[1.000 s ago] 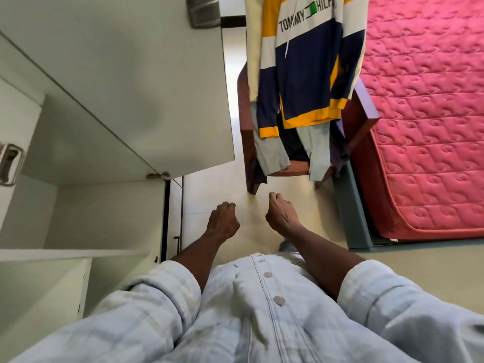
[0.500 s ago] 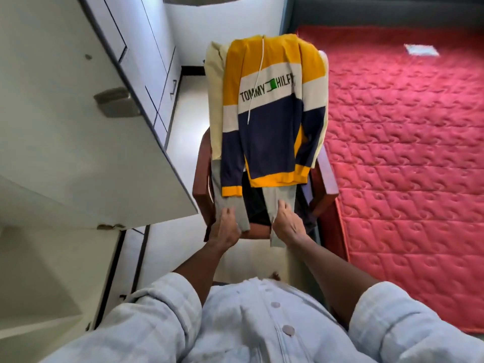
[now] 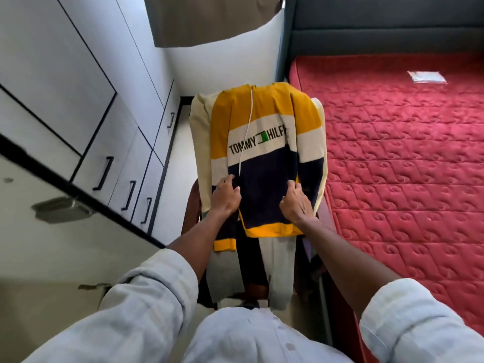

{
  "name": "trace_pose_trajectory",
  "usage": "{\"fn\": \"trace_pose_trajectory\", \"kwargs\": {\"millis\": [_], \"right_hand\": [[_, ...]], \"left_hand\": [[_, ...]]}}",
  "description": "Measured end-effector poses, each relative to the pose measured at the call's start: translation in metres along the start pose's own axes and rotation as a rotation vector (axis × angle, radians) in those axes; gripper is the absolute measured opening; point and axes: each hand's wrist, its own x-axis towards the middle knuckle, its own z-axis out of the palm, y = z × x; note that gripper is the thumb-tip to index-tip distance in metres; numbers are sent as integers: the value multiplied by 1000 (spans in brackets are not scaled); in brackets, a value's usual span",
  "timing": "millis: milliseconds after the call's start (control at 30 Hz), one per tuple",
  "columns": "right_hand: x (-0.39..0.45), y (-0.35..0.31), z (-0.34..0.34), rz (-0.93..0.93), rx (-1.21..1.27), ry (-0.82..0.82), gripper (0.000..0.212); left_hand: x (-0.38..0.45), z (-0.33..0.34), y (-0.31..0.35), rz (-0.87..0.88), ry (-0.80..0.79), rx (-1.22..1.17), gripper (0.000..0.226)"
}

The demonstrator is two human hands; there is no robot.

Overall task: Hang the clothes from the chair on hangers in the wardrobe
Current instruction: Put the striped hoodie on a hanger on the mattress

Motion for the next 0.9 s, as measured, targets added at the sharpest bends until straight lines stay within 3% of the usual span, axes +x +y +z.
{"fn": "trace_pose_trajectory", "kwargs": {"millis": [267, 467, 533, 633, 767, 900], "right_hand": [[150, -54, -58, -88, -29, 97, 60], [225, -73, -69, 29, -96, 29, 65], [235, -74, -64, 30, -96, 66, 63], [236, -72, -55, -73, -58, 258, 47], [223, -63, -44, -194, 83, 362, 22], [198, -58, -29, -170, 129, 305, 24]], "left_hand": [[164, -59, 91, 141, 313, -66, 29], [234, -84, 122, 55, 332, 110, 46], [246, -86, 126, -41, 305, 179, 55], [258, -88, 132, -185, 275, 232, 59], [267, -99, 140, -358, 194, 144, 41], [264, -100, 143, -164, 277, -99, 11]]}}
